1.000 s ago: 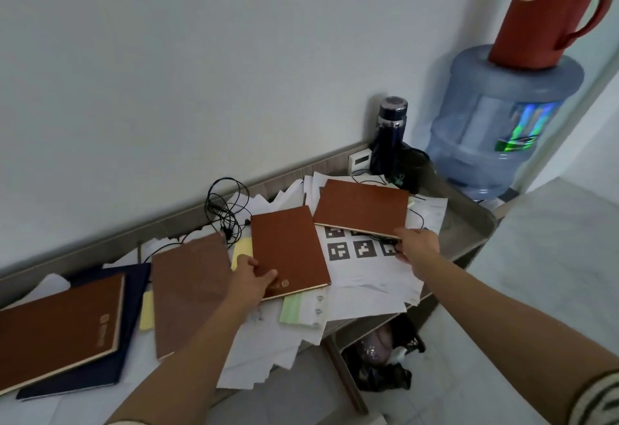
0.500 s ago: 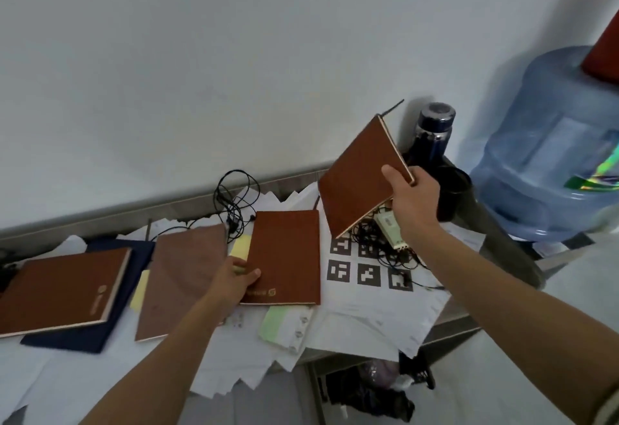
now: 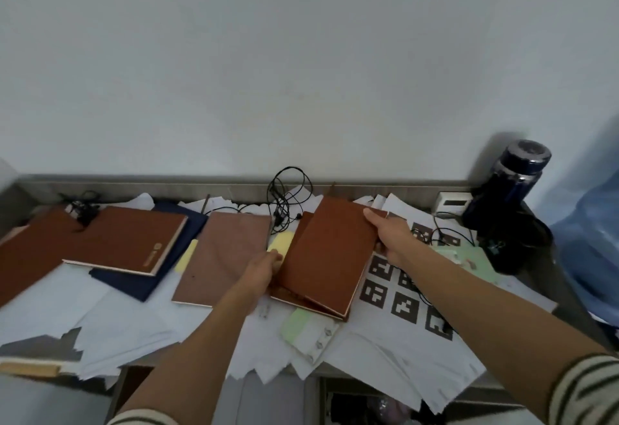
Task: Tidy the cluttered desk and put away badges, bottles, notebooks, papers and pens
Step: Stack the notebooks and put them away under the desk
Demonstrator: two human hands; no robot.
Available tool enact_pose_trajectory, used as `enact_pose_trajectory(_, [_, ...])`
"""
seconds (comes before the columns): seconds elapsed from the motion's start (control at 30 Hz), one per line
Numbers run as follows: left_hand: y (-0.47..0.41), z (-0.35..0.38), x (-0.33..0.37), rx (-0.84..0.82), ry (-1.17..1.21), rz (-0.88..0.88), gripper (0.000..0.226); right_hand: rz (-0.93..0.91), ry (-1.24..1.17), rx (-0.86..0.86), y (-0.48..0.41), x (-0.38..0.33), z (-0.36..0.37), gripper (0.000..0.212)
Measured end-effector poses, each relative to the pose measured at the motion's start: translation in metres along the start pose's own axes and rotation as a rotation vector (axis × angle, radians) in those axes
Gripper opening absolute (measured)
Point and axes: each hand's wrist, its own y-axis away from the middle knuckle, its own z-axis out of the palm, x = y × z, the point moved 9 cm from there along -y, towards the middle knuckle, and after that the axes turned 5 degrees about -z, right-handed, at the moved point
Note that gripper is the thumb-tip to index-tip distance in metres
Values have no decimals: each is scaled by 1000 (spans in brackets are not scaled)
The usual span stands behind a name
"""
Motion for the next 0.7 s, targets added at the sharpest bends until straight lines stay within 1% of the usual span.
enact_pose_trajectory(0.07, [-1, 0, 0, 3, -1, 0, 30, 18, 67, -36, -9, 8, 8, 25])
enact_pose_trajectory(0.17, [-1, 1, 0, -24, -15, 9, 26, -32, 195, -118, -13, 7, 19, 24])
enact_pose_trajectory(0.23, [-3, 2, -3, -57, 4, 6, 22, -119, 358, -153, -14, 4, 23, 33])
enact_pose_trajectory(0.3, [-3, 4, -3, -95, 18, 11, 22, -215, 593, -167, -11, -1, 30, 43])
enact_pose_trajectory(0.33, [-3, 5, -3, -113, 25, 16, 22, -239, 666, -163, -9, -1, 32, 46])
enact_pose_trajectory(0.37, [-3, 5, -4, -127, 34, 21, 22, -243, 688, -148, -8, 2, 32, 50])
enact_pose_trajectory(0.4, [-4, 5, -5, -141, 41, 23, 24, -223, 657, -121, -7, 8, 31, 55])
enact_pose_trajectory(0.5, [-3, 7, -5, -207, 36, 43, 30, -87, 430, -27, 1, 26, 21, 73])
enact_pose_trajectory(0.53, [-2, 8, -5, -233, 32, 48, 31, -40, 350, -14, 4, 31, 18, 71])
enact_pose_trajectory(0.63, [1, 13, -6, -317, 0, 56, 36, 103, 123, -54, 22, 48, 18, 42])
enact_pose_trajectory(0.7, [6, 14, -4, -359, -46, 55, 37, 130, 53, -33, 33, 55, 16, 35])
